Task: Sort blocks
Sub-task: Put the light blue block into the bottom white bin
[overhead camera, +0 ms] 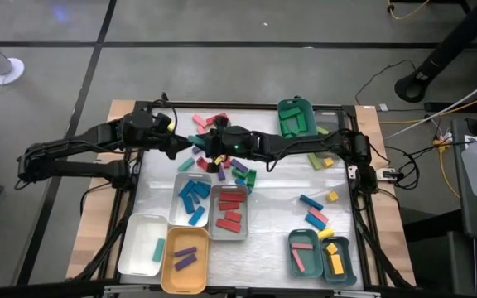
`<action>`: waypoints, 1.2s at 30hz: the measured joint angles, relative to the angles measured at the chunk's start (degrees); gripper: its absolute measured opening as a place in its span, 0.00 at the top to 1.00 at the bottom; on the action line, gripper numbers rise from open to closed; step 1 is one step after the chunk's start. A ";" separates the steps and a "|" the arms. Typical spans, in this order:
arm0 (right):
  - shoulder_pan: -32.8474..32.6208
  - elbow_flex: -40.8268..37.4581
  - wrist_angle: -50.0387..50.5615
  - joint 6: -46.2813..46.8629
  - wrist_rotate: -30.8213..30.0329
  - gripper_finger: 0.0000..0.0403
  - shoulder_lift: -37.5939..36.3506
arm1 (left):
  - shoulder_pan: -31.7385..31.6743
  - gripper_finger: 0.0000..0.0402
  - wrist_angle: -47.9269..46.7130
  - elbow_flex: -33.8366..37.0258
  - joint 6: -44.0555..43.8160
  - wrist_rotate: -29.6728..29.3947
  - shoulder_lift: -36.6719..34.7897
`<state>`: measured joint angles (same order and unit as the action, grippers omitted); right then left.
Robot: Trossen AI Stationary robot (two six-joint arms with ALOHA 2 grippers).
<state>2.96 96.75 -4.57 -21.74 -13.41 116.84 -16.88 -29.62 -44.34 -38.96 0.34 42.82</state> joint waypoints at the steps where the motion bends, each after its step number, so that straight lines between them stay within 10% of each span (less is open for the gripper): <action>1: 0.00 0.00 -0.52 0.00 0.70 0.70 0.00 | 0.00 0.64 0.76 0.00 0.06 0.00 0.55; 27: 0.04 0.00 0.73 0.24 2.03 0.69 0.24 | 0.02 0.90 5.05 -0.09 1.47 0.11 6.30; 36: -0.04 0.02 1.66 0.48 -3.48 0.51 0.24 | -0.18 0.90 3.26 0.02 5.45 -1.22 5.86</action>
<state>2.92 96.77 -2.91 -21.25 -16.89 117.08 -17.07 -26.36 -44.31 -33.51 -0.89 48.69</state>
